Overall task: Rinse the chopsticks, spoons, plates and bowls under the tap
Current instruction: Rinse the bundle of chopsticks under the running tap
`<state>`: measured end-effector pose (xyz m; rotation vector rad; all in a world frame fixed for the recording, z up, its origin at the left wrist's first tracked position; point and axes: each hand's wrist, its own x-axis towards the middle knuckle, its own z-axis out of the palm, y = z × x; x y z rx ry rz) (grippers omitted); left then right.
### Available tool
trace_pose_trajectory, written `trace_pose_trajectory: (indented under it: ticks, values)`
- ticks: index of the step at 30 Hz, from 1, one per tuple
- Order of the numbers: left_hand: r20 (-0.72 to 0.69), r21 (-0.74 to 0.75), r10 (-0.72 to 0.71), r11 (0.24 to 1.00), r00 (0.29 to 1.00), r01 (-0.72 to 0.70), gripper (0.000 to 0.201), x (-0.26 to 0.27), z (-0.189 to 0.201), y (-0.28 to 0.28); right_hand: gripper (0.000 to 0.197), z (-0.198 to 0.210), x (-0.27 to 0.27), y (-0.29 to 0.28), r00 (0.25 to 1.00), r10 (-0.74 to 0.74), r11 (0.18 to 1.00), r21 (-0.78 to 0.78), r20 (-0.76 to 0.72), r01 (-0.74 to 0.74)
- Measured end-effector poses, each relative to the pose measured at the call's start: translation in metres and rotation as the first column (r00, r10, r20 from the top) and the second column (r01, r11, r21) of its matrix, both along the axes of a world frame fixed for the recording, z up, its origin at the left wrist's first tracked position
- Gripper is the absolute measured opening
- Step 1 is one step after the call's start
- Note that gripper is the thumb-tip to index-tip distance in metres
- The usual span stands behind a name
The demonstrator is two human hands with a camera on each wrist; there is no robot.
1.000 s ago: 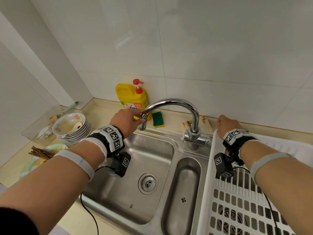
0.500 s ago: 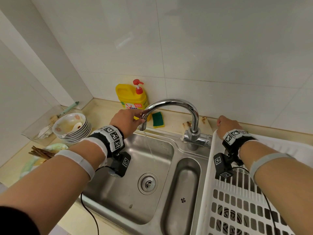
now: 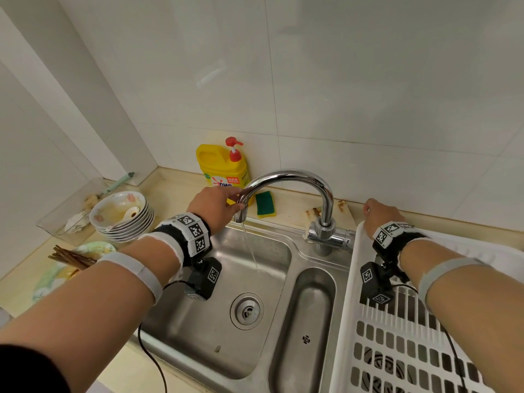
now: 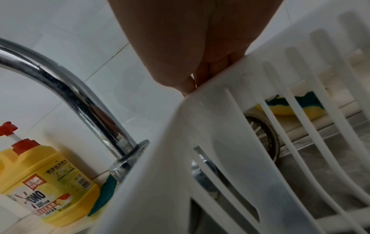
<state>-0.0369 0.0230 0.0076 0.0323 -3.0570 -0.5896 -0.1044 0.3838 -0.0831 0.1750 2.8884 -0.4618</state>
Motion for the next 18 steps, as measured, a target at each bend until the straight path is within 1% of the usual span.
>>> trace_pose_trajectory:
  ticks: [5,15,18]
  values:
    - [0.003,0.023,-0.009,1.0,1.0,0.009,0.03,0.007,0.001,0.001,0.033,0.002,0.003,0.004,1.0,0.026,1.0,-0.001,0.013,-0.026]
    - [0.016,0.022,-0.014,1.0,1.0,0.014,0.03,0.01,0.005,0.002,0.025,0.005,0.003,0.003,0.999,0.024,0.999,0.038,0.029,-0.026]
    - [0.016,0.026,-0.014,1.0,1.0,0.013,0.03,0.01,0.005,0.002,0.027,0.007,0.003,0.001,0.999,0.025,0.998,0.049,0.042,-0.027]
